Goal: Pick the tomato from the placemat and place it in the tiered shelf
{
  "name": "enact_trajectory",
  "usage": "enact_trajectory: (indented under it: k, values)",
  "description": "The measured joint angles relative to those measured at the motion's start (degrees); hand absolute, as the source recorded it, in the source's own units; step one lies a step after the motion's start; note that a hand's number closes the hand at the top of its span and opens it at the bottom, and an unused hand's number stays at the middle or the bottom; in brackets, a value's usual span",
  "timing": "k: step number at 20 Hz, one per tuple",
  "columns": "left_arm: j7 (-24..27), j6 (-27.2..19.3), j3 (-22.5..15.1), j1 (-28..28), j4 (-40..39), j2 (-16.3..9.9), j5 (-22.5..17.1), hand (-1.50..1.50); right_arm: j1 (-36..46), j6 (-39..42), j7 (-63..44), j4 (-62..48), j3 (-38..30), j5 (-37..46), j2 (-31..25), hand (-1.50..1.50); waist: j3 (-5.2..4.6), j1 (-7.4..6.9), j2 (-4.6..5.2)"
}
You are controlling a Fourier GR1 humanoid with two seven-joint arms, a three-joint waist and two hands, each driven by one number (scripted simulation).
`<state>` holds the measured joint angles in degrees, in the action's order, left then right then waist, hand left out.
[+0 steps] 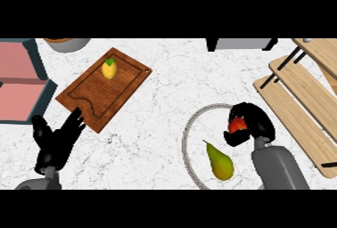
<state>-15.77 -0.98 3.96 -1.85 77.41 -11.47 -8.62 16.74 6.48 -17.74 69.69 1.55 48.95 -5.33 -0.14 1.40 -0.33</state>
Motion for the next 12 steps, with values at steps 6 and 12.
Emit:
enact_trajectory:
  k: [6,12]
  values:
    - [0.2,0.2,-0.2,-0.1,-0.1,-0.1,0.2,0.0,5.9,-16.4,-23.6,4.0,-5.9,5.4,4.0,1.5,-0.05,-0.73,-0.2]
    - [-0.2,-0.1,-0.6,-1.0,-1.0,0.1,0.8,0.0,17.5,-20.1,-43.0,8.8,-3.5,21.8,4.9,1.5,-0.19,-1.38,-0.45]
